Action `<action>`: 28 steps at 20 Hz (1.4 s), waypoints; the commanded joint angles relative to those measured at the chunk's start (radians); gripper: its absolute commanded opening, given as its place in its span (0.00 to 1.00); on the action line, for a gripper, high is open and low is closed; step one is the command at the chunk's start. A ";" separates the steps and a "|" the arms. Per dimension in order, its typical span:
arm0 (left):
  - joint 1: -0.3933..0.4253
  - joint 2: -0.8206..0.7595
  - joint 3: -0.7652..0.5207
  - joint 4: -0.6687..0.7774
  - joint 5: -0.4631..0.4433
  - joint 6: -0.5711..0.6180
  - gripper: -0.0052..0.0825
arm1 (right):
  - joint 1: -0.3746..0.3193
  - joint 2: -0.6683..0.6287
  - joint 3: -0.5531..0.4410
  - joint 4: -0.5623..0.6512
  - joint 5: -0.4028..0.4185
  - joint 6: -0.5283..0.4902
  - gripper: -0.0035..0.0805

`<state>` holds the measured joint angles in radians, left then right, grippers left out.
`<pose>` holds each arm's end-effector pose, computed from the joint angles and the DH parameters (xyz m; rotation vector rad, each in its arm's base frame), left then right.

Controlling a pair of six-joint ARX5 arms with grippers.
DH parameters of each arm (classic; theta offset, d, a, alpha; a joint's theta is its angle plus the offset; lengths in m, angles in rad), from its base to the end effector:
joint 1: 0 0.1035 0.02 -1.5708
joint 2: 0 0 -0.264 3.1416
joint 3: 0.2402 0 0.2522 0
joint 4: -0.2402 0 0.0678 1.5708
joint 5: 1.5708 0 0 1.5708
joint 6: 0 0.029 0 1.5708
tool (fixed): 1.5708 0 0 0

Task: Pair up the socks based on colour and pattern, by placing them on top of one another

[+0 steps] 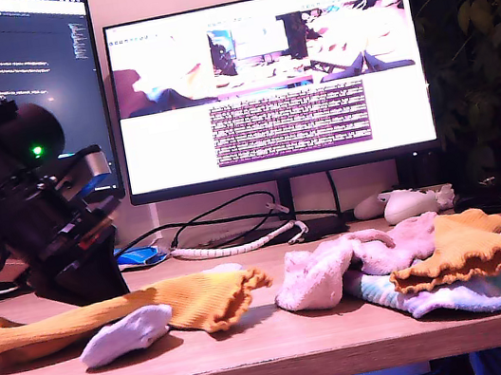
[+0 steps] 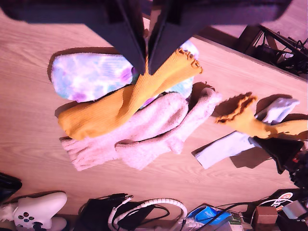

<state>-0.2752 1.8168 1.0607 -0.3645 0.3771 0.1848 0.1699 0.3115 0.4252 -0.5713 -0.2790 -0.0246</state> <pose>0.3290 -0.1040 0.1498 0.1010 1.0793 -0.6844 0.0884 0.0233 0.2295 0.0014 0.4552 0.4466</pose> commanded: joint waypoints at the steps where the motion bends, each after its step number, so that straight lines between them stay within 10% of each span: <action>1: 0.004 0.042 -0.009 -0.001 -0.057 -0.006 0.03 | 0.000 0.006 -0.004 0.010 -0.003 -0.002 0.03; 13: 0.060 0.040 -0.009 -0.159 -0.398 0.018 0.03 | 0.000 0.006 -0.004 0.012 -0.002 -0.002 0.03; 28: 0.059 -0.283 0.002 -0.255 -0.210 0.090 0.03 | 0.000 0.006 -0.004 -0.002 -0.002 -0.011 0.03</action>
<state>-0.2153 1.5269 1.0733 -0.6083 0.1600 0.2604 0.1699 0.3115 0.4252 -0.5777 -0.2790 -0.0284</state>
